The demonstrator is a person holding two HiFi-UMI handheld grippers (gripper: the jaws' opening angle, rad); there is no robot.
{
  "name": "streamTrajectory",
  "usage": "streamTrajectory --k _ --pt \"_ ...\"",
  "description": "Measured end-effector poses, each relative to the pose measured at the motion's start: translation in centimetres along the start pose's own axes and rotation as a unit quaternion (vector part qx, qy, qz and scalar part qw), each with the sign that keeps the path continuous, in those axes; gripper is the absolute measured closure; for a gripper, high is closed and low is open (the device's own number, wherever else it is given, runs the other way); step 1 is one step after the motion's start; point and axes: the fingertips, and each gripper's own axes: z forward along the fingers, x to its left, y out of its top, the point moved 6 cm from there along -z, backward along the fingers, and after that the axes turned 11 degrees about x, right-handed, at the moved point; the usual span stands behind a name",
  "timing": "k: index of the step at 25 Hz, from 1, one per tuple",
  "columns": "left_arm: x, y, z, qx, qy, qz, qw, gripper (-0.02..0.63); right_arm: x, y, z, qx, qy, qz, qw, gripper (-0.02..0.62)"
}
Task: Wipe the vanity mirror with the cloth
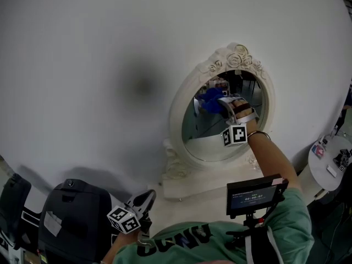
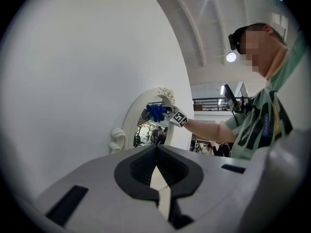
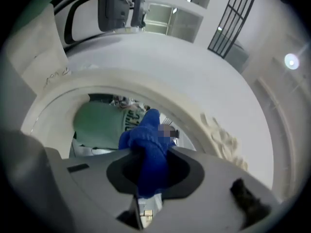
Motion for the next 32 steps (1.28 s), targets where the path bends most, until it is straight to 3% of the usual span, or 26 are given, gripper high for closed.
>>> streamTrajectory --k 3,6,15,20,25,32 --pt "0.3 0.1 -0.2 -0.004 0.001 -0.001 1.0 0.6 0.5 5.7 1.1 -0.051 -0.001 -0.001 0.999 0.528" --pt "-0.1 0.0 -0.6 -0.004 0.006 -0.002 1.0 0.6 0.4 8.1 1.5 -0.071 -0.002 0.001 0.997 0.528" --pt "0.6 -0.1 -0.9 -0.006 0.014 -0.007 0.9999 0.6 1.3 7.1 2.1 -0.076 -0.015 -0.046 0.996 0.528" --pt "0.6 -0.2 -0.3 -0.002 0.005 -0.004 1.0 0.6 1.7 0.8 1.2 -0.029 -0.015 -0.05 0.998 0.528" --pt "0.4 -0.2 0.4 0.003 0.002 -0.005 1.0 0.6 1.4 -9.6 0.3 0.072 -0.006 -0.045 0.996 0.528" --pt "0.0 0.0 1.1 0.01 -0.003 -0.001 0.9999 0.6 1.7 -22.3 -0.5 0.233 0.029 -0.049 0.971 0.528"
